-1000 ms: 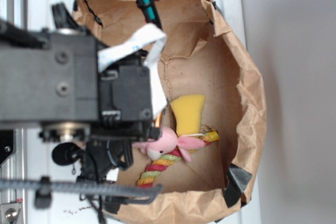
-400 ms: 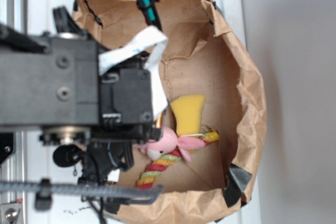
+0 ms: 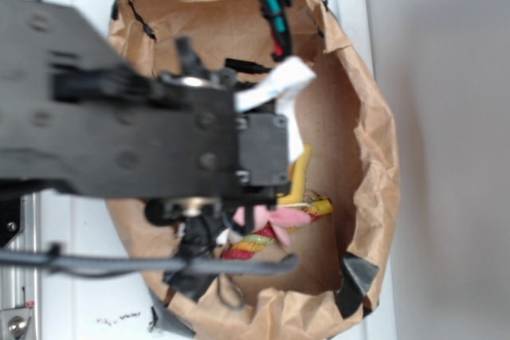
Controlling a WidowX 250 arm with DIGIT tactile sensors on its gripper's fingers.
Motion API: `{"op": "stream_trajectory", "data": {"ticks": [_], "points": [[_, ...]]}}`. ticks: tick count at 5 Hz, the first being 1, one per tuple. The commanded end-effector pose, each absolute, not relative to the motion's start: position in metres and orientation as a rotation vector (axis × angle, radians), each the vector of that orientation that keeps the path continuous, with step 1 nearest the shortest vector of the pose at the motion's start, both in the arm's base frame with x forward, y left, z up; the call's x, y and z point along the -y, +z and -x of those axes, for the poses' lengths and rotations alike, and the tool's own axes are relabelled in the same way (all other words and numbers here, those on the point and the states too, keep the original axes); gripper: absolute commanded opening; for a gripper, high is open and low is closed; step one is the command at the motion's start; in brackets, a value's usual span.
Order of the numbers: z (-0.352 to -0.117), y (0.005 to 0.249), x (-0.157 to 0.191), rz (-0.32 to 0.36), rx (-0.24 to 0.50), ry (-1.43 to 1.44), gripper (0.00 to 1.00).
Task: Grab the rock.
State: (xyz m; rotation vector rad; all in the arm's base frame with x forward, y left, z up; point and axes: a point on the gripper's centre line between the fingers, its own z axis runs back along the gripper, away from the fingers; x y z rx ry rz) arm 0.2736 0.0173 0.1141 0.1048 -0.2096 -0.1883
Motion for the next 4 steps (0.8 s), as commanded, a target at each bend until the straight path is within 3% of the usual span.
{"op": "stream_trajectory", "data": {"ticks": [1,3,4], "points": [[-0.286,0.111,-0.029,-0.154,0.252,-0.186,1.0],[-0.274,0.084,-0.027,-0.19,0.255,-0.266,1.0],[-0.277,0.081,-0.039,-0.194,0.249,-0.247,1.0]]}}
